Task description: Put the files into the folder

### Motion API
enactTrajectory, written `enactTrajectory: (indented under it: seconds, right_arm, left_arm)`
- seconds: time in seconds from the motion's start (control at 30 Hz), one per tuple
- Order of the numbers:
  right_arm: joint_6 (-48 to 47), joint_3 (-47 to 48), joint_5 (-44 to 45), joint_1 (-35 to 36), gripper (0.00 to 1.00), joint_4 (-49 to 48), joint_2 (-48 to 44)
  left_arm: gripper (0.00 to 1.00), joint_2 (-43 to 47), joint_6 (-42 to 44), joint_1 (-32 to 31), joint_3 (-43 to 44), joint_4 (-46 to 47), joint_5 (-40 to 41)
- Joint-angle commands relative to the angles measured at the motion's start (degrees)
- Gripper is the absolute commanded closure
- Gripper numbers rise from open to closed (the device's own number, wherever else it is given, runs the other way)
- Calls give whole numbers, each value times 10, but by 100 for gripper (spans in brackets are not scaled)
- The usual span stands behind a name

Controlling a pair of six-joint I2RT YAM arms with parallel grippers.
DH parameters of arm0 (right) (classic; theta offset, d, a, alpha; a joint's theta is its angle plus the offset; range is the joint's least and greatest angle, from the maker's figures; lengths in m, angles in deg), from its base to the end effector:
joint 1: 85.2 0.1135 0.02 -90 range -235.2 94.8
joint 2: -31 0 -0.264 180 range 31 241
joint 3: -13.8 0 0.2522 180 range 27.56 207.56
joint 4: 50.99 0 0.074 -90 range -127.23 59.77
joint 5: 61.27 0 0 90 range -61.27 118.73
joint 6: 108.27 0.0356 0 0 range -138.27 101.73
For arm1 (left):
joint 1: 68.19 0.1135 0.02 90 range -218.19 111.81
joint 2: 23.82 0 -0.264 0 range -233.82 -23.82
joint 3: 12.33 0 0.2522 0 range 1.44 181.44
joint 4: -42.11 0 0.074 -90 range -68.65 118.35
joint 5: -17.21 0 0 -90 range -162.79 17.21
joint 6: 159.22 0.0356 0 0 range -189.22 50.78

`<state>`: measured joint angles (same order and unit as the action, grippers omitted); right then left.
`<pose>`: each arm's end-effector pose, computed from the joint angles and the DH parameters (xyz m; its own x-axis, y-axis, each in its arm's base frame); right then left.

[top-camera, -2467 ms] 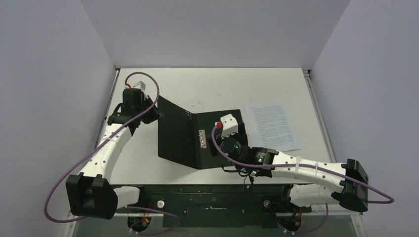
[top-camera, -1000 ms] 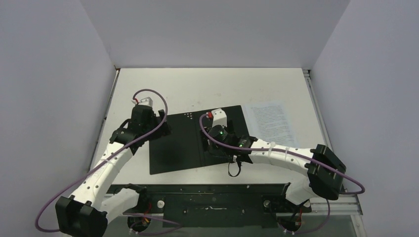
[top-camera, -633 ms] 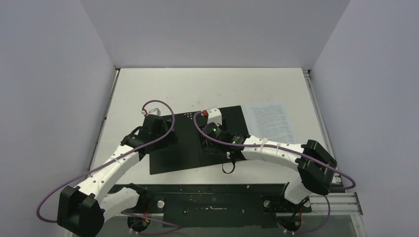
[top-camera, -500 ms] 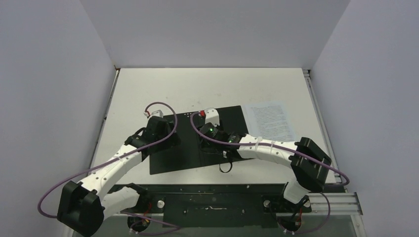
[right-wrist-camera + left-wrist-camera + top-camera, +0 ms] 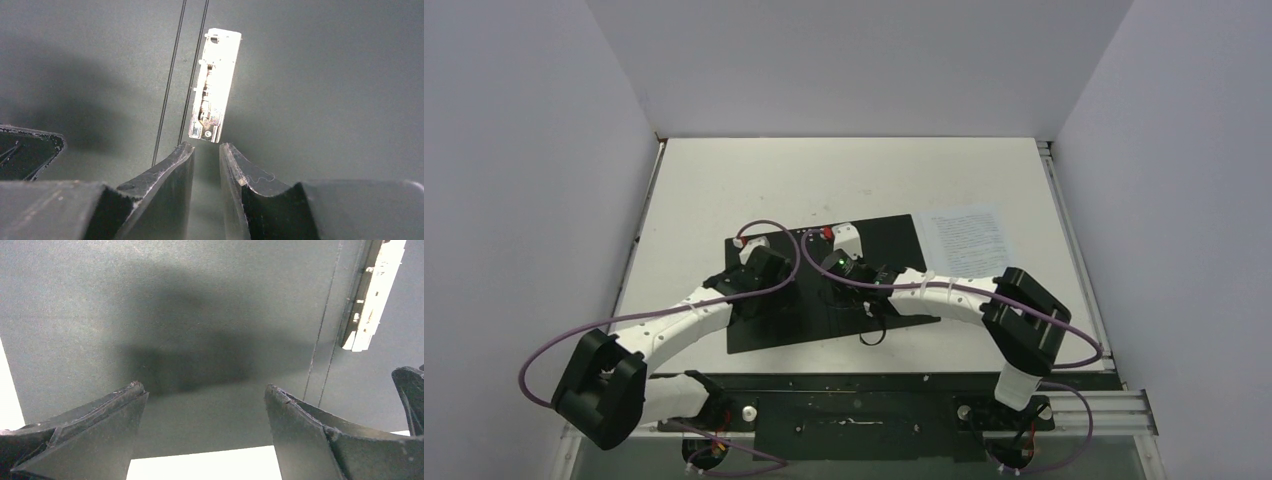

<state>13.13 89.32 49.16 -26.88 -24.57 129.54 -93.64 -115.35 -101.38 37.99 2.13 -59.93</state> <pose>0.2002 0.3008 0.1944 -0.6939 -0.1948 -0.6932 -0.3711 0.9218 0.1124 0.1900 -0.1148 0.1835 -0.8162 -0.3060 -0.4902 -0.2154 0.9483 -0.2332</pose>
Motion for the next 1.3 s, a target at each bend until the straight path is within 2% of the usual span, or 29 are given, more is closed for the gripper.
enactTrajectory:
  seconds: [0.0,0.77,1.27]
  right_arm:
    - [11,27,-7,-7,74,-23,10]
    - [21,46,-37,-13,85,-38,61]
    - [29,34,-37,-16,92,-46,72]
  left_arm:
    - [13,-12,-12,-3,6,22,19]
    - [12,-5,-54,-3,-13,-14,50]
    - [12,-11,-61,-3,-30,-3,45]
